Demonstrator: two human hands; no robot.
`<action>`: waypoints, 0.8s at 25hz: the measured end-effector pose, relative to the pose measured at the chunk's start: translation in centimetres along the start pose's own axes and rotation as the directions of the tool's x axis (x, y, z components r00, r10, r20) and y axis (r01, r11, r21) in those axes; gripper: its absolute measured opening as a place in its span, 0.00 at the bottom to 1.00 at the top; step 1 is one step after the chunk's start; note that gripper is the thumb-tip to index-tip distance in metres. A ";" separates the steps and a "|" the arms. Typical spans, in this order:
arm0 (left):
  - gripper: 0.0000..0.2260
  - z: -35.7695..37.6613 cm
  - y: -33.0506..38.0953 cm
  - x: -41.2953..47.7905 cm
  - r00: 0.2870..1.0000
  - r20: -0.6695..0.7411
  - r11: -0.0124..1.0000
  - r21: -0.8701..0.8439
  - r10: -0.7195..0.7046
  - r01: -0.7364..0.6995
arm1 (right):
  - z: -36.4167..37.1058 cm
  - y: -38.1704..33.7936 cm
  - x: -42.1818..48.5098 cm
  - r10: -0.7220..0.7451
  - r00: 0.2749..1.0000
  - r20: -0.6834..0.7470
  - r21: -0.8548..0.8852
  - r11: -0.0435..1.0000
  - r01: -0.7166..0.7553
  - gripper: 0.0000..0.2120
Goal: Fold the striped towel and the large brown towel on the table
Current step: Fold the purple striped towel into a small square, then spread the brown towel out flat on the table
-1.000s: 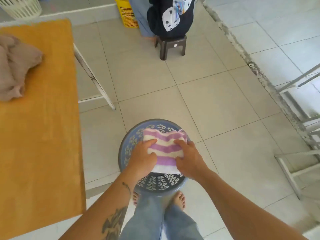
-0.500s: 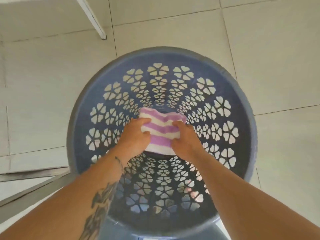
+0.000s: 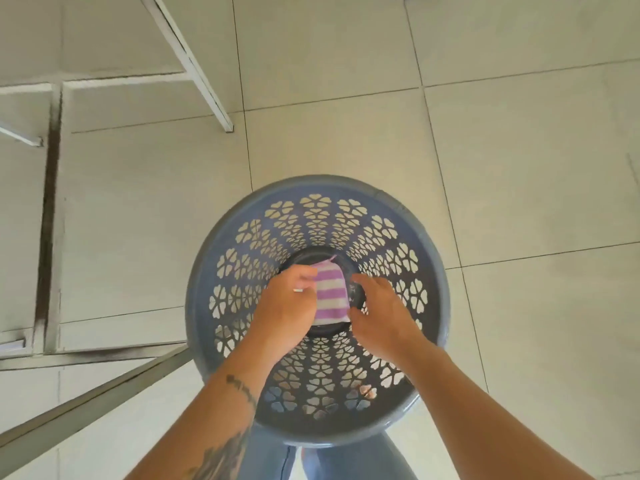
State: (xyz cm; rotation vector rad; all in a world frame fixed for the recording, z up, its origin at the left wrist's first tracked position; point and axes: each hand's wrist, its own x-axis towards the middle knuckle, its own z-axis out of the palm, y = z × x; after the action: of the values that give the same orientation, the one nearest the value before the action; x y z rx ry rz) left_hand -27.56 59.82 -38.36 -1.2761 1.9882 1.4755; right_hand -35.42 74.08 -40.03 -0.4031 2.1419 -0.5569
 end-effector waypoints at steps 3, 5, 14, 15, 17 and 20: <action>0.14 -4.0 6.7 -7.1 0.994 -0.050 0.994 -0.040 0.100 -0.102 | -5.4 -5.4 -6.4 -0.055 0.997 -0.054 -0.001 0.998 0.055 0.27; 0.14 -6.8 10.7 -12.5 0.986 -0.042 0.984 -0.061 0.162 -0.165 | -8.8 -9.5 -11.2 -0.114 0.991 -0.069 -0.017 0.993 0.113 0.27; 0.10 -20.6 16.9 -31.2 0.899 -0.222 0.901 -0.134 0.378 -0.412 | -16.3 -25.0 -28.7 -0.406 0.882 -0.238 -0.071 0.913 0.401 0.25; 0.10 -22.1 16.5 -32.4 0.890 -0.243 0.891 -0.155 0.385 -0.427 | -16.1 -26.6 -29.7 -0.432 0.866 -0.251 -0.062 0.900 0.431 0.24; 0.10 -25.3 15.6 -34.4 0.875 -0.284 0.871 -0.190 0.393 -0.453 | -15.1 -29.8 -31.2 -0.468 0.839 -0.278 -0.044 0.878 0.476 0.24; 0.11 -30.4 13.8 -36.4 0.841 -0.350 0.849 -0.187 0.412 -0.494 | -13.1 -35.2 -32.6 -0.531 0.788 -0.311 -0.071 0.840 0.538 0.23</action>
State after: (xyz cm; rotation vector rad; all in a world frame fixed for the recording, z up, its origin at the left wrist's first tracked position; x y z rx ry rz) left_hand -12.76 49.74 7.69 -1.2393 2.4934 1.9311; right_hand -24.32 62.80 7.12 -0.9886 2.3198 -1.0257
